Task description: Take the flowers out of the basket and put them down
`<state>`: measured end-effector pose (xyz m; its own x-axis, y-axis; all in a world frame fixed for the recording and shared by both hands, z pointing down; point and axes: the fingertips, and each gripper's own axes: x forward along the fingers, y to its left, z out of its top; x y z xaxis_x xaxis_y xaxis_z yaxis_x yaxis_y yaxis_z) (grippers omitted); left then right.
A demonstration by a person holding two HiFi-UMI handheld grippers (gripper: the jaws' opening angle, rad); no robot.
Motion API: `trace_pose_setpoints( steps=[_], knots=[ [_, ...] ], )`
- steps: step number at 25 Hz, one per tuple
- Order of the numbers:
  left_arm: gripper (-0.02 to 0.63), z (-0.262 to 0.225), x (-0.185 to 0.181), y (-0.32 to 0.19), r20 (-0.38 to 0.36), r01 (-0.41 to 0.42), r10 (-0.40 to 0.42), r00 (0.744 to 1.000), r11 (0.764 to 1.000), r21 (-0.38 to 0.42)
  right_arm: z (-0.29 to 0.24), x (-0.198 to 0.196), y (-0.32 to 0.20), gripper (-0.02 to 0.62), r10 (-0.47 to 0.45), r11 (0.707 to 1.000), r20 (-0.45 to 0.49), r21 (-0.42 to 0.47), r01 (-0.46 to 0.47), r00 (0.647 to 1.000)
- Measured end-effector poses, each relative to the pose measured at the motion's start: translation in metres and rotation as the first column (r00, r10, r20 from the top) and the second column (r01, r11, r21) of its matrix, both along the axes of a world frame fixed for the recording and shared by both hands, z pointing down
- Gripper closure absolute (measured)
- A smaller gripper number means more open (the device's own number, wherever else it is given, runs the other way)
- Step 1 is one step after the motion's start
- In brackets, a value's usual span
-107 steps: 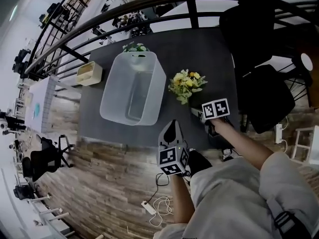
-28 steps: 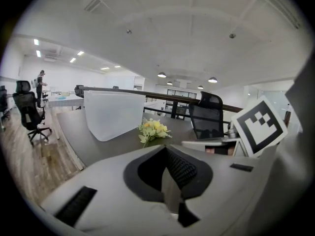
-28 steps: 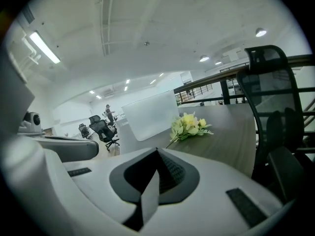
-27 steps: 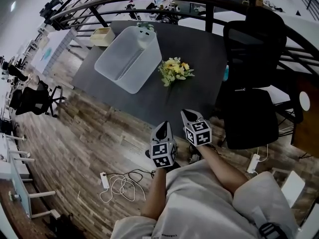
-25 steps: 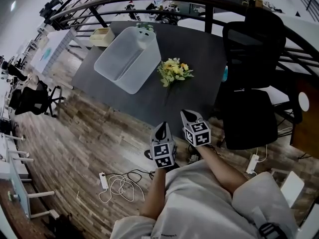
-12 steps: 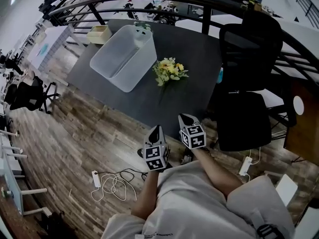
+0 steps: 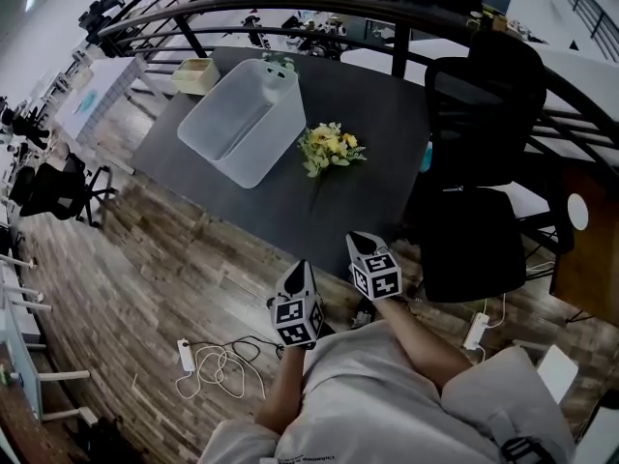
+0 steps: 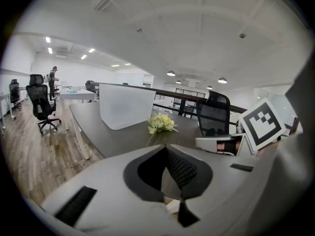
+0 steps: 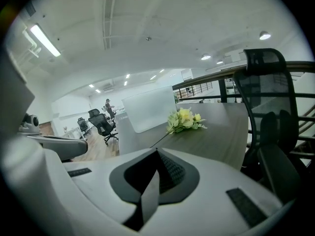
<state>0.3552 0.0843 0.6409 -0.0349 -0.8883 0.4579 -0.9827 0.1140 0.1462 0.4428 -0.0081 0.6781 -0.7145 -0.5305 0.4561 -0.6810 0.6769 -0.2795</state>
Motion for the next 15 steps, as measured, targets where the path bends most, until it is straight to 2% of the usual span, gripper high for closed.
trace_pose_setpoints(
  steps=[8,15],
  knots=[
    [0.589,-0.005,-0.004,0.016,-0.001,-0.014,0.014,1.000,1.000,0.017,-0.001,-0.003,0.004,0.600,0.011,1.000,-0.009,0.015,-0.011,1.000],
    [0.589,-0.005,-0.015,0.042,-0.027,0.022,-0.022,0.999,1.000,0.003,-0.001,0.007,0.008,0.600,0.042,0.999,-0.015,-0.013,-0.042,0.999]
  ],
)
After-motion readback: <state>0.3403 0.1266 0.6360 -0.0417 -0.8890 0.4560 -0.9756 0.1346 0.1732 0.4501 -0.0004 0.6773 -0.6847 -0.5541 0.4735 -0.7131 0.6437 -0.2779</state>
